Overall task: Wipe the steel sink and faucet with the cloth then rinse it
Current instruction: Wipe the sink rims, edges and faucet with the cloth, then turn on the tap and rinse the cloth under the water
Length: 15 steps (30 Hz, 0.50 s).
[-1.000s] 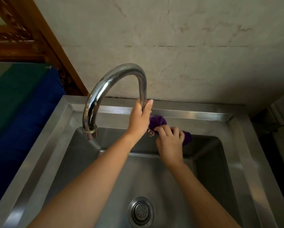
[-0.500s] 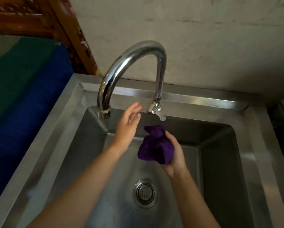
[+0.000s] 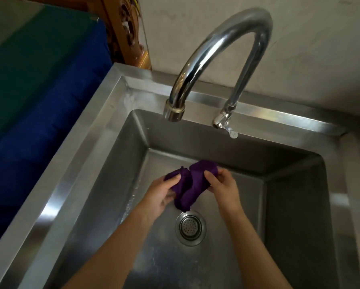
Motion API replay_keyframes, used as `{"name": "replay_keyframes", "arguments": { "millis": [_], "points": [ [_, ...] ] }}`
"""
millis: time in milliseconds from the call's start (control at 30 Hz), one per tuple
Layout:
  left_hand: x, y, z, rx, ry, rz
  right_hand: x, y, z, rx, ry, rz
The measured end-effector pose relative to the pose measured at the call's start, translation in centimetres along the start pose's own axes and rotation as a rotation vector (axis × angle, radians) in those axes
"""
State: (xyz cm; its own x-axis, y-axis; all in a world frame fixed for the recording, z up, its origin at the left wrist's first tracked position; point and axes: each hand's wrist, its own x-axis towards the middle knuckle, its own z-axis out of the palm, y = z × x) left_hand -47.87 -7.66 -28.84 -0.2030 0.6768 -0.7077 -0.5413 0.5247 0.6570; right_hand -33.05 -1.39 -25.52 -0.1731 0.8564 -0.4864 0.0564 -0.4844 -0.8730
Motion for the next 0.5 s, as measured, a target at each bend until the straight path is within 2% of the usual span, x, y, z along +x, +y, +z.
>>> {"name": "replay_keyframes", "arguments": {
  "millis": [200,367,500],
  "points": [
    [-0.2,1.0,-1.2,0.211,0.076,0.219,1.0,1.0,0.5,0.031,0.128,0.037],
    [-0.1,1.3,-1.8,0.208,0.116,0.238,1.5,-0.6,0.3,-0.112,0.223,-0.021],
    [0.0,1.2,-1.7,0.131,0.131,0.180,1.6,-5.1,-0.2,-0.030,0.188,-0.099]
  ]
}}
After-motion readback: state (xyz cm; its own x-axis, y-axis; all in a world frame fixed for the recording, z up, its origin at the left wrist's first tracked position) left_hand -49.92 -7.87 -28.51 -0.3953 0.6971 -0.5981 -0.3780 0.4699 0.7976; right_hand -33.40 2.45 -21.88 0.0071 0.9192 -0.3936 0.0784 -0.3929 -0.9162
